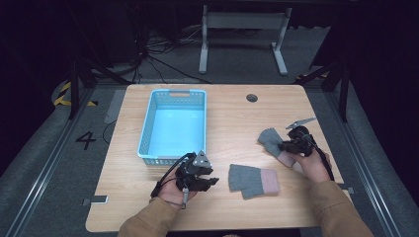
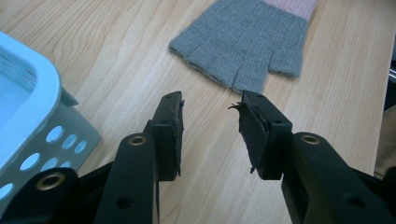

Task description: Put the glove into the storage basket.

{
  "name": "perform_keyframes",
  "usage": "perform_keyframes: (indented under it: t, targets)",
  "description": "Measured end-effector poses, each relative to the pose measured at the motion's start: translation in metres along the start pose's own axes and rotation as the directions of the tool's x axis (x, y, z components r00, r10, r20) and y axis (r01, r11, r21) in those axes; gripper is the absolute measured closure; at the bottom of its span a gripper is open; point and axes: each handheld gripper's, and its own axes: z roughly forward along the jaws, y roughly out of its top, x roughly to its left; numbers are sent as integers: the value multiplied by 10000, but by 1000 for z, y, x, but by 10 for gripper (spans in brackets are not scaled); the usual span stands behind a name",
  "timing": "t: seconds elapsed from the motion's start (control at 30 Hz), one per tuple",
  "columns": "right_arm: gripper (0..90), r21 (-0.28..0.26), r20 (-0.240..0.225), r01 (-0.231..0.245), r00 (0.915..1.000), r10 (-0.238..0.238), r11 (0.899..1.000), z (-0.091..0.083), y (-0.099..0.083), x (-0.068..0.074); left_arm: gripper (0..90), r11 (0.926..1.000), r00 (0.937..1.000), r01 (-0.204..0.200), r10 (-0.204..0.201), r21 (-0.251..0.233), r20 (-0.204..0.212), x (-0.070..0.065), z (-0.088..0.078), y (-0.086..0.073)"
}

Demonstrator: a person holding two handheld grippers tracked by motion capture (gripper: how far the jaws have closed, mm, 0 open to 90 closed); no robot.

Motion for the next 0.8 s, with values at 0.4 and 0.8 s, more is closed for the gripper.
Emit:
perform_keyframes:
  t: [0.4,0.8]
  targets:
    - [791,-457,-156,261,9995,-269,9986,-24,-2,-1,603,10000,10000,16,-16,6,19,-1,0,1]
    - [786,-1449,-886,801,9917,-936,9862,-63,-8,19,603,10000,10000,16,-16,12,38,-1,0,1]
